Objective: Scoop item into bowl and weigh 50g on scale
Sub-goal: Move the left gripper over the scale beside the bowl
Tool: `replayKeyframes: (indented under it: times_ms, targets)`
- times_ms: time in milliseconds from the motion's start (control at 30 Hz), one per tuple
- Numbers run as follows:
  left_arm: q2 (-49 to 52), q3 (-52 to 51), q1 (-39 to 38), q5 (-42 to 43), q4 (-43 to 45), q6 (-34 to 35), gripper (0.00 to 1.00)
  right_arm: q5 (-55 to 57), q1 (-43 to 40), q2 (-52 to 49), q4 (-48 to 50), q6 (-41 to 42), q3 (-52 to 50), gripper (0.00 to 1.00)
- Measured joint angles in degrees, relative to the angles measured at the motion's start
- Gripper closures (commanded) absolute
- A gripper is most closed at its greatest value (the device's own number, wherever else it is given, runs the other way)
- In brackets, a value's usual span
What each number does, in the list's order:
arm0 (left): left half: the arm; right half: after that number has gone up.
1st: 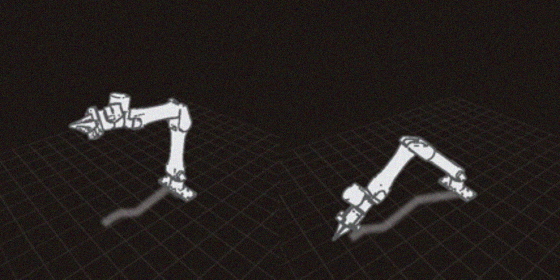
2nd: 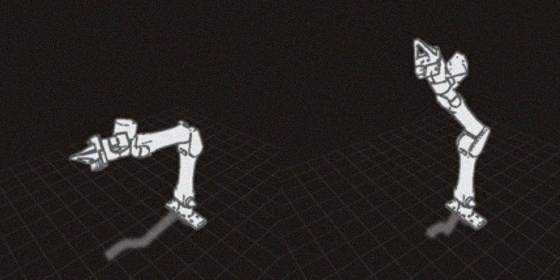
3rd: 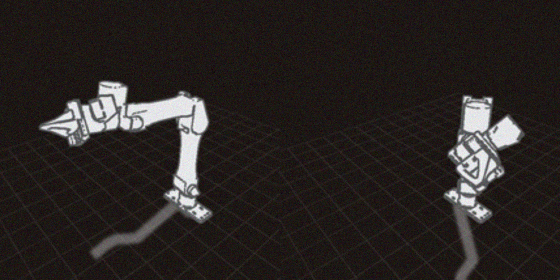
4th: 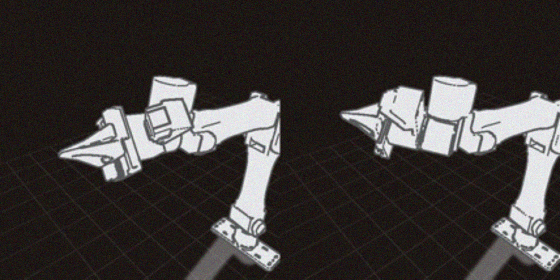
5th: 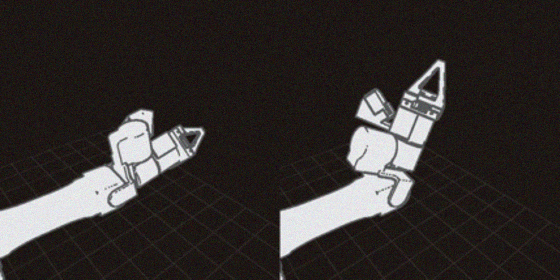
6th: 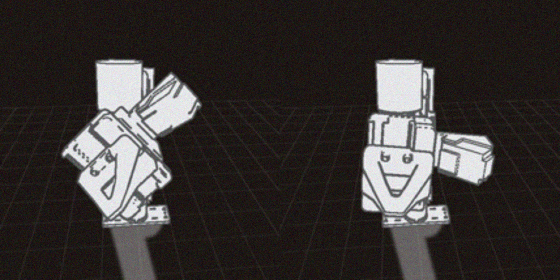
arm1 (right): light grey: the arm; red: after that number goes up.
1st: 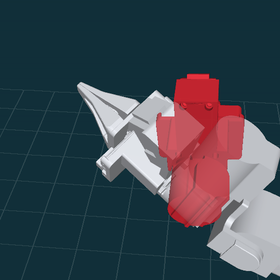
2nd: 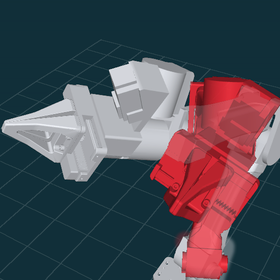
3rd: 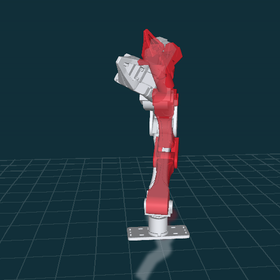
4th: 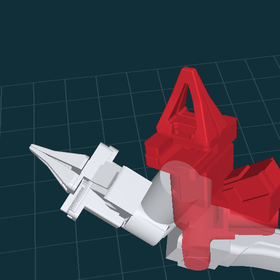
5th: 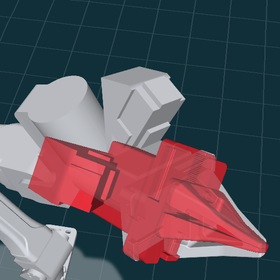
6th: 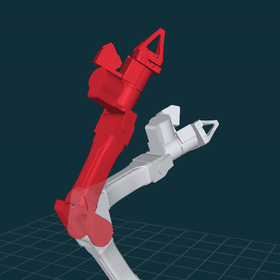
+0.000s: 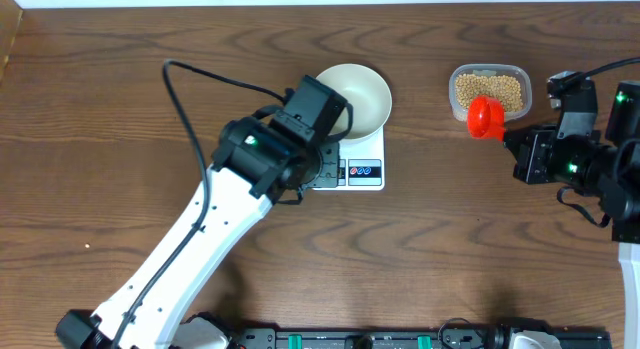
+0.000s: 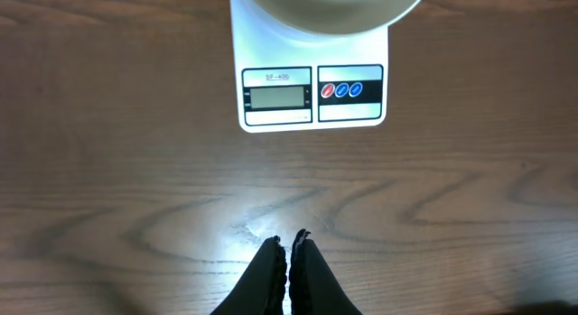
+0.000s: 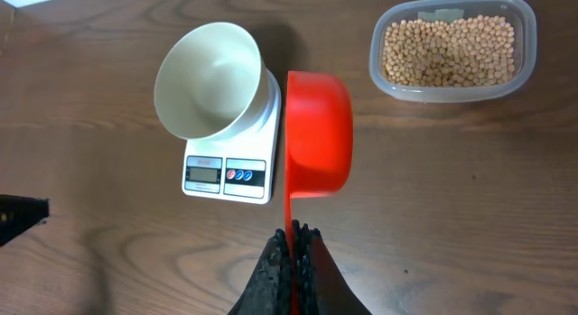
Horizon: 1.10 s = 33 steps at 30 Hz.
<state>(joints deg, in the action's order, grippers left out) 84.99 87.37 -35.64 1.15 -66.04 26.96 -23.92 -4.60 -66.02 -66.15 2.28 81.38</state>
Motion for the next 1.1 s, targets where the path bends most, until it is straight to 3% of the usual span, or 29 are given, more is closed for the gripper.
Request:
replayKeyframes:
  times_ms: [567,1100]
  targets:
    - [0.85,-15.02,-4.17,-0.15,21.81,3.08,0.92,0.02,0.0,-2.95,1.03,0.09,0.0,0.99]
    - [0.85,-20.28,-4.17,-4.37,22.43,2.69,0.92,-2.45,0.0,-5.62,2.97,0.94,0.0,0.99]
